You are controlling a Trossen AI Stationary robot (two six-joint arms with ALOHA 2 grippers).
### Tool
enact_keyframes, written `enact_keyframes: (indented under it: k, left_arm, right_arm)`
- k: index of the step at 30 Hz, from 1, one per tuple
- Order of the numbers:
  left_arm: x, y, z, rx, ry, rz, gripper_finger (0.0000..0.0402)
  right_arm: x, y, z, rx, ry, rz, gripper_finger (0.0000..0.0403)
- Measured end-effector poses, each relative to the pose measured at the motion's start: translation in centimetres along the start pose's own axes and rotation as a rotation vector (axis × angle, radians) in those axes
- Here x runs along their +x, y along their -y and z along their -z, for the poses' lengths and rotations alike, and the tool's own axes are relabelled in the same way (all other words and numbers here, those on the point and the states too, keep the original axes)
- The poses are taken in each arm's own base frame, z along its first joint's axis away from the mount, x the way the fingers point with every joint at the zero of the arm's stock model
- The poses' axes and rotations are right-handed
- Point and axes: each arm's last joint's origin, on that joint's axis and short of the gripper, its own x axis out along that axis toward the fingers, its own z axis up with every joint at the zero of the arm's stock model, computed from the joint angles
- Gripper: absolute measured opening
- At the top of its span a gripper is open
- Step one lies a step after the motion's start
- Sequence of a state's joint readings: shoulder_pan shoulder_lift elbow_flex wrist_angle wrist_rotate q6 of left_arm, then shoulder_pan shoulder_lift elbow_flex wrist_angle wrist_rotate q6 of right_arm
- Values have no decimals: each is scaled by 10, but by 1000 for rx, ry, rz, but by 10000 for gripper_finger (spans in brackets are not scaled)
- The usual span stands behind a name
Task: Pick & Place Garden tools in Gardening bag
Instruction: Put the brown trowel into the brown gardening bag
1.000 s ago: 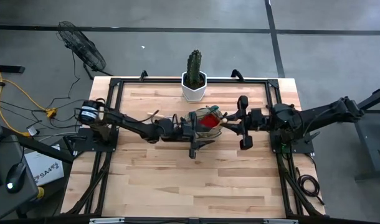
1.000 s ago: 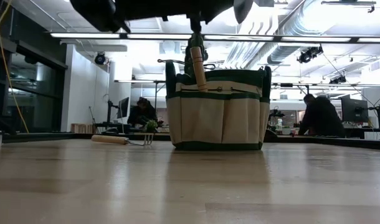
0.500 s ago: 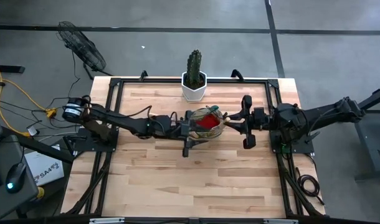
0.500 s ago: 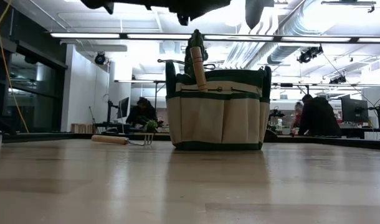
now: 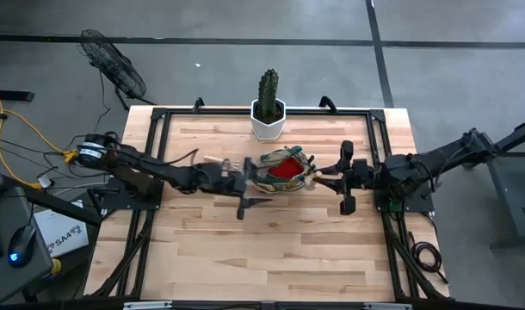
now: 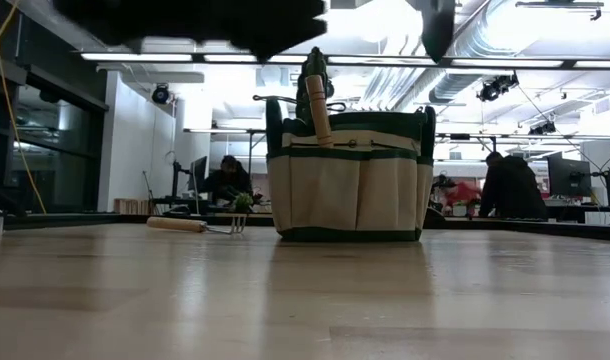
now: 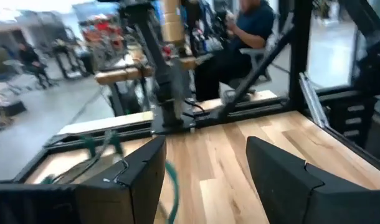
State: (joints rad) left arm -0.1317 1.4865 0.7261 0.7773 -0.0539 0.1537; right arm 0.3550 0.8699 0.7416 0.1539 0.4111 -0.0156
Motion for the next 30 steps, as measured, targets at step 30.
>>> enact_keyframes:
  k: [30]
  left_arm:
    - [-126, -3, 45, -129, 288, -136, 218]
  right_arm:
    - [46, -18, 63, -231, -335, -214, 59]
